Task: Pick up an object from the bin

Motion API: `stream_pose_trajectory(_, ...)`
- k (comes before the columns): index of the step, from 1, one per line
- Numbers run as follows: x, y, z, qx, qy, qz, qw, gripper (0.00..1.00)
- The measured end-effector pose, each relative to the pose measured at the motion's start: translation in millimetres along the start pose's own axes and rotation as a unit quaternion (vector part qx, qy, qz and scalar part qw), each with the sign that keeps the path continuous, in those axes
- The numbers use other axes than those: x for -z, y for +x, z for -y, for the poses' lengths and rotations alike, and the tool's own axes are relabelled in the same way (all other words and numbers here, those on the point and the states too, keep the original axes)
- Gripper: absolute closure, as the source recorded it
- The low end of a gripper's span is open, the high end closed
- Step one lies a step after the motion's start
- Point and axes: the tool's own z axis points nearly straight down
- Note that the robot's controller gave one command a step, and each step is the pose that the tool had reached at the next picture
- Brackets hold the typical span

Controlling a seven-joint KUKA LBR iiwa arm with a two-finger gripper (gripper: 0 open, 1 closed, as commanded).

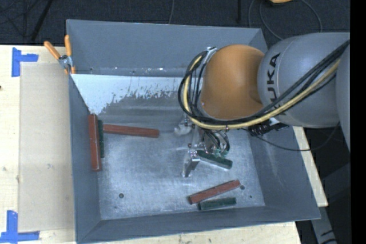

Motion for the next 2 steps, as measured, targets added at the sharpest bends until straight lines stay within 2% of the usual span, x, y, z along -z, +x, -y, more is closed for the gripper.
stream_pose_trajectory(1,-33,14.5,34,0.142,0.0,0.0021,0.9899,0.0)
stream_pose_trajectory(2,-53,35.6,70,0.104,0.0,-0.0017,0.9946,0.0)
